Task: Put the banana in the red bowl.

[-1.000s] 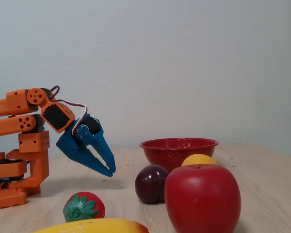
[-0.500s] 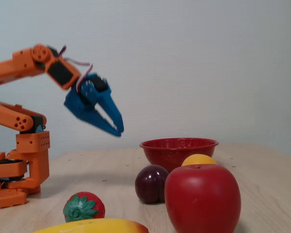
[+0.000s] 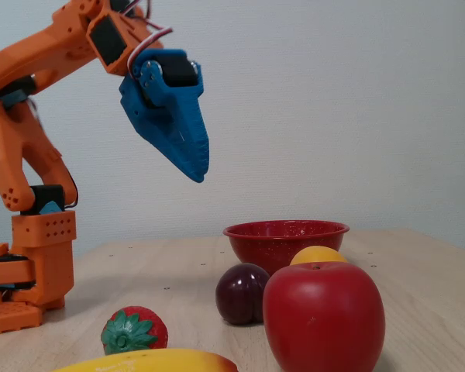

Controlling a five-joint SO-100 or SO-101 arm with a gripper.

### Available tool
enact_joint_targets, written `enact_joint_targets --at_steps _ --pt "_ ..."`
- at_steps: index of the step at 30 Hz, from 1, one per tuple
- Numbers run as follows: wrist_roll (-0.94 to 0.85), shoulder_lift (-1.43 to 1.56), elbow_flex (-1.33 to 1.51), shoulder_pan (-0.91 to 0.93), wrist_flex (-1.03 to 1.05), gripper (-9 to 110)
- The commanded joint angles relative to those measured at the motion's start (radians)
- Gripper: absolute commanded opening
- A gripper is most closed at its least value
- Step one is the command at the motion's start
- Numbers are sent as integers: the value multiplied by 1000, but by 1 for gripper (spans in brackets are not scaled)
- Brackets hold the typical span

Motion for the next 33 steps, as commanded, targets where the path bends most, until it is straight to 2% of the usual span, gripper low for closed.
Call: enact_joint_targets --at_steps 1,8,13,15,18,23,25,33 --pt "64 -38 -155 -84 20 0" --pt "219 -327 -457 -264 230 0" --pt "360 -423 -548 -377 325 4" --pt "422 -437 -529 -423 310 6" --pt "497 -460 -479 -491 252 23" --pt "609 -499 -425 -569 190 32" --pt "649 -506 -391 -591 173 39" --pt "675 -624 -365 -588 130 43"
